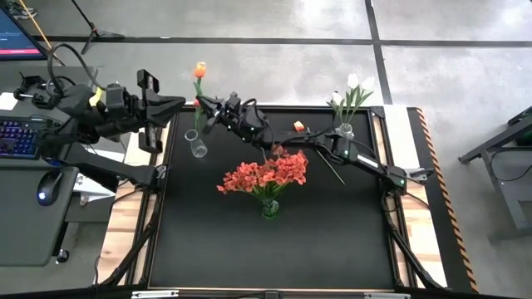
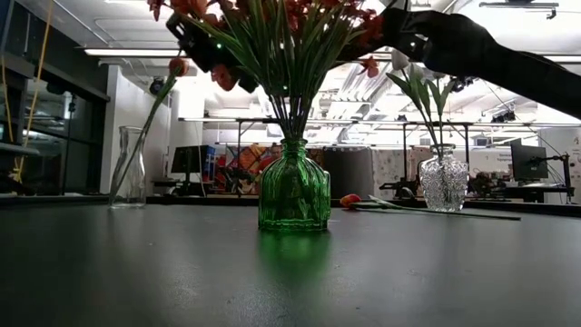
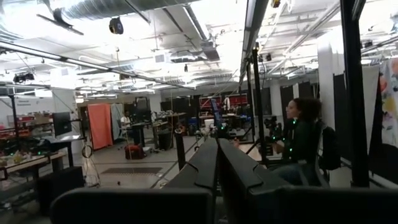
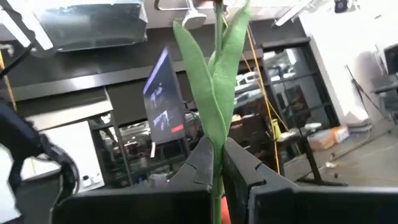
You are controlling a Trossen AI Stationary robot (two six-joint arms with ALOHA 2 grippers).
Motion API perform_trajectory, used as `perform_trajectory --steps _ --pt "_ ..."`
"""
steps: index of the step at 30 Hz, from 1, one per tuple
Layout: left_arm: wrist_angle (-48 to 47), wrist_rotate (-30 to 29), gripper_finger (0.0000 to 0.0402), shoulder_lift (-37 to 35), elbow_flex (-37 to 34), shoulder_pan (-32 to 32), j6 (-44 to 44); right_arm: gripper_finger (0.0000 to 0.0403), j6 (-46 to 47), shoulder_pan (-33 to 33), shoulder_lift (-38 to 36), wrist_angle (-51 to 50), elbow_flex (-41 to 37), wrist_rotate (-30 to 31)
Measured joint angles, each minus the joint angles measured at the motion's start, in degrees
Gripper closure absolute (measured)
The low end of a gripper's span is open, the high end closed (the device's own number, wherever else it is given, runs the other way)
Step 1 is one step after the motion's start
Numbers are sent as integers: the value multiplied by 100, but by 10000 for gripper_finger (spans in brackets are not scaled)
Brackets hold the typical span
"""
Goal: Sort flowers into vase by color
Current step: Put the bottom light orange flower into the left transparent vase
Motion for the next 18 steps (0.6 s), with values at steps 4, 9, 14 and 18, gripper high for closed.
perform_trajectory --steps 4,9,14,18 --pt "3 0 401 -2 0 0 21 403 -81 2 4 221 0 -111" --pt "-18 0 401 15 0 -1 25 403 47 58 -28 568 0 -383" --pt "-4 -78 401 10 0 -1 27 403 -79 64 -28 509 0 -241" --pt "-6 -256 401 15 0 0 28 403 -138 43 -26 477 0 27"
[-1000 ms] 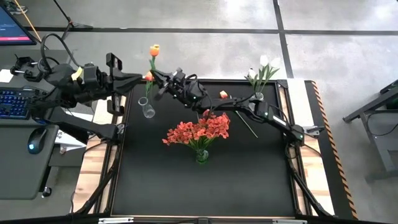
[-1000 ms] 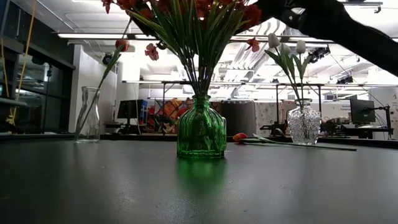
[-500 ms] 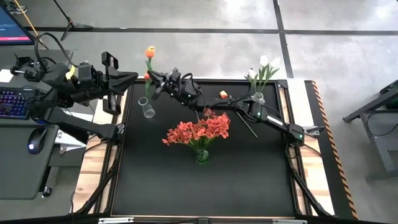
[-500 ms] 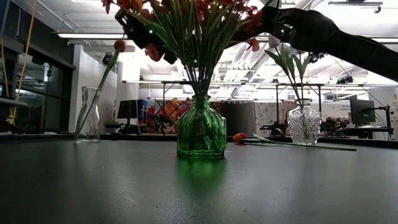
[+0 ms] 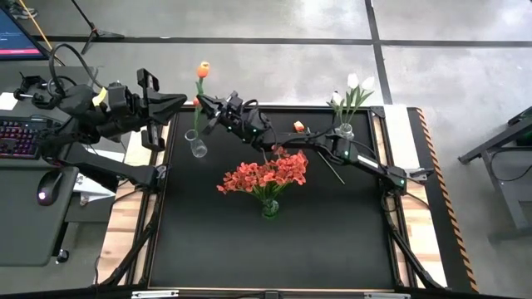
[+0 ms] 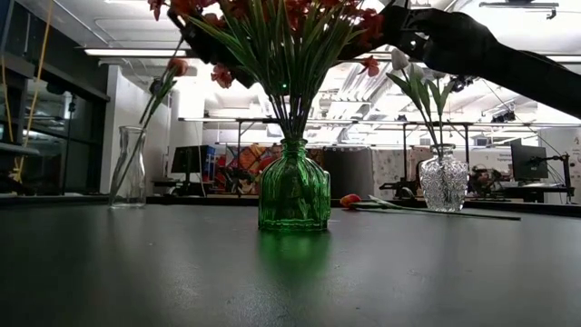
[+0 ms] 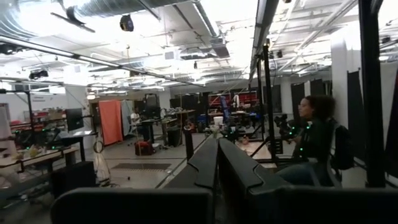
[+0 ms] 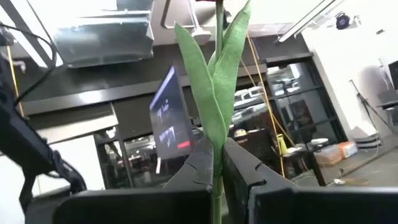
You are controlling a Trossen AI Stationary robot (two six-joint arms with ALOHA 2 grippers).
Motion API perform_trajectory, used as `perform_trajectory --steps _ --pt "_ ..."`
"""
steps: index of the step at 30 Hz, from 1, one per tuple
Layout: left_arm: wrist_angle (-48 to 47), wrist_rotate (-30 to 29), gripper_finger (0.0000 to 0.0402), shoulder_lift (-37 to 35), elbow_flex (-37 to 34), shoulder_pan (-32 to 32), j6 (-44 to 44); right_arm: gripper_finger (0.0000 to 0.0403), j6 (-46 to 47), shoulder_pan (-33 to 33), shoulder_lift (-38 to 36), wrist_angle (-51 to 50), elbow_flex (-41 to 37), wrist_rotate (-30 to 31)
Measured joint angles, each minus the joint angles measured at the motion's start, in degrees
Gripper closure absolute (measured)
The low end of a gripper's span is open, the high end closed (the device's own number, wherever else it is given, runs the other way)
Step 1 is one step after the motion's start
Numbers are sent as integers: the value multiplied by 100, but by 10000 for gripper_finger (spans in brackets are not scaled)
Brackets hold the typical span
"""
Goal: Sort flowers into vase by color
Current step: Put the bottom light orange flower into the left transparent vase
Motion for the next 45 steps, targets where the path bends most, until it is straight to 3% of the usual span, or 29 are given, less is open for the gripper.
perform_trajectory --steps 8,12,15,19,24,30,36,40,45 --pt "6 -2 401 90 0 2 0 403 68 -70 6 306 1 25" --pt "-2 0 401 191 0 0 0 403 333 -57 478 305 470 57" --pt "-163 6 401 258 0 -5 -11 403 387 -51 595 639 229 360" --pt "-357 0 401 278 -11 -5 -138 403 201 -62 552 326 277 434" --pt "-337 11 401 247 -11 -5 -202 403 -419 -60 555 31 459 -90" --pt "-333 18 401 249 -11 -5 -202 403 -586 -34 551 -904 461 -1428" --pt "-293 18 401 247 -11 -5 -197 401 -676 70 555 -1353 458 -1497" --pt "-232 18 401 247 -11 -5 -197 363 -594 63 555 -1818 457 -1693" --pt "-127 18 401 214 -11 -5 -113 260 -384 24 396 -2893 451 -1868"
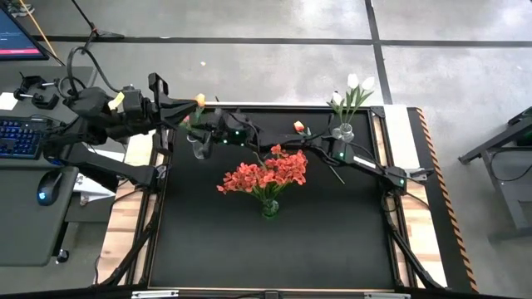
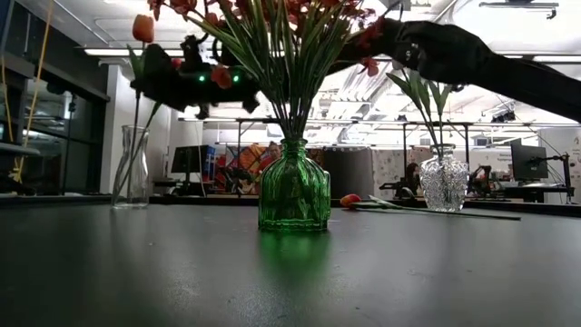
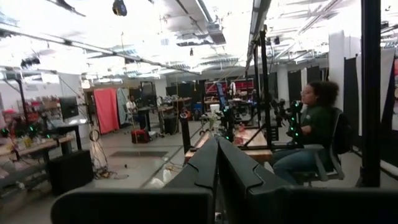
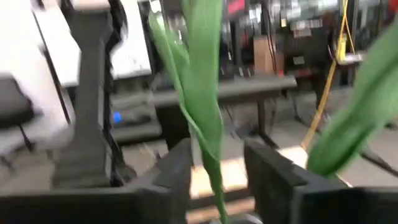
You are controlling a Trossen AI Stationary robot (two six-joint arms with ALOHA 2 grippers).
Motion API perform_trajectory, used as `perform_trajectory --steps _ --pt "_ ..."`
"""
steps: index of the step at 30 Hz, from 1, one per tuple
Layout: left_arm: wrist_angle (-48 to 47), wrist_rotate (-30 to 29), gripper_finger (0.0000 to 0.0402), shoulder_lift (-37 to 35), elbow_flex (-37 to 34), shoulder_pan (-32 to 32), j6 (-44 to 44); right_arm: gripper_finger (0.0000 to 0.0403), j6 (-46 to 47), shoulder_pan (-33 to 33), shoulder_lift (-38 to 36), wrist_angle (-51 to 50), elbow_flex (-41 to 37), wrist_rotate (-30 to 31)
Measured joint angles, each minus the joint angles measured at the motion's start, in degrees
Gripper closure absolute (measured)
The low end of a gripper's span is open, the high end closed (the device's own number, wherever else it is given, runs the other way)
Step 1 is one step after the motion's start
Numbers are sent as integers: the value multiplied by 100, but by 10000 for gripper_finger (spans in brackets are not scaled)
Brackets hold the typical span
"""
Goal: Sort flowers into vase by color
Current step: Put the bottom light orange flower into the left transparent vase, then put the light orange flower into the left transparent vase
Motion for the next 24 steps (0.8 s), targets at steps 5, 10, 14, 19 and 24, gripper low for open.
perform_trajectory --steps 5,10,14,19,24 --pt "104 -17 401 -155 2 -2 119 169 -663 4 -522 -1131 2 42" --pt "179 -121 401 -368 9 -2 118 134 -1309 -44 -1072 -2574 11 -67" --pt "176 -203 401 -508 9 0 117 133 -1975 -136 -1556 -3813 4 -186" --pt "171 -207 401 -586 9 -1 117 133 -2381 -279 -2049 -5085 4 -243" --pt "173 -313 401 -579 9 -1 127 133 -2496 -428 -2605 -5978 4 -352"
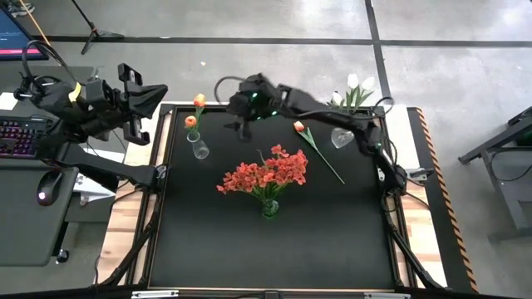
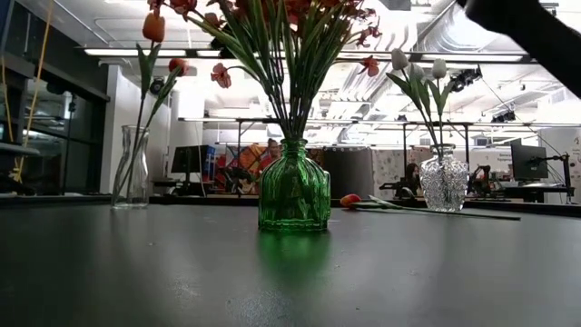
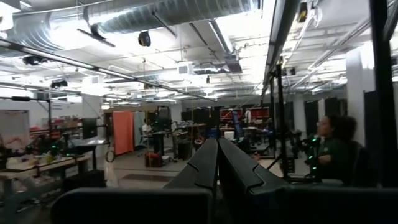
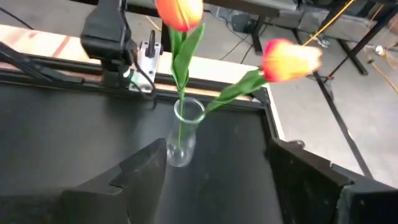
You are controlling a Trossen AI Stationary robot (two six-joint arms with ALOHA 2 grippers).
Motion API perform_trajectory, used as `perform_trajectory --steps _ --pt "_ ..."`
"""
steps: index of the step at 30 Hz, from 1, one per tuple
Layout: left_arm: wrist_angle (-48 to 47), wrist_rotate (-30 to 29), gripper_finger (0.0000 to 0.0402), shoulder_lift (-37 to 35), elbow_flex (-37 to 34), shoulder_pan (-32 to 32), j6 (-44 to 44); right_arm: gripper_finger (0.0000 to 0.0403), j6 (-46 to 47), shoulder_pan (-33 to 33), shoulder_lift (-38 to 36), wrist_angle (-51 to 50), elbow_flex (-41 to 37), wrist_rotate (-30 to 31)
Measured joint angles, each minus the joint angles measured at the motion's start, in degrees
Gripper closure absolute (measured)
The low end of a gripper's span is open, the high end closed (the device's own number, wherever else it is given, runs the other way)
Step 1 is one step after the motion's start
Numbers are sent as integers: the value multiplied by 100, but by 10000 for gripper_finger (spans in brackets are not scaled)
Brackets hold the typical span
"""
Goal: Sort flowers into vase by color
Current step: Put the light orange flower into the left transparent vase
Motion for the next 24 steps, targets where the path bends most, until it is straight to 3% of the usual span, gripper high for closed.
perform_trajectory --steps 9,14,18,21,24 --pt "4 -213 401 142 0 1 236 133 33 -37 -1116 -1485 2 -1040" --pt "22 -249 401 168 0 -1 240 133 41 -66 -1747 -3618 4 -657" --pt "227 -339 401 191 0 -1 246 133 601 -123 -2110 -5056 -16 -235" --pt "306 -339 401 195 0 1 245 133 1153 -17 -2534 -5166 -518 -213" --pt "300 -339 401 195 0 -1 231 133 1542 282 -3153 -4866 -1613 -214"
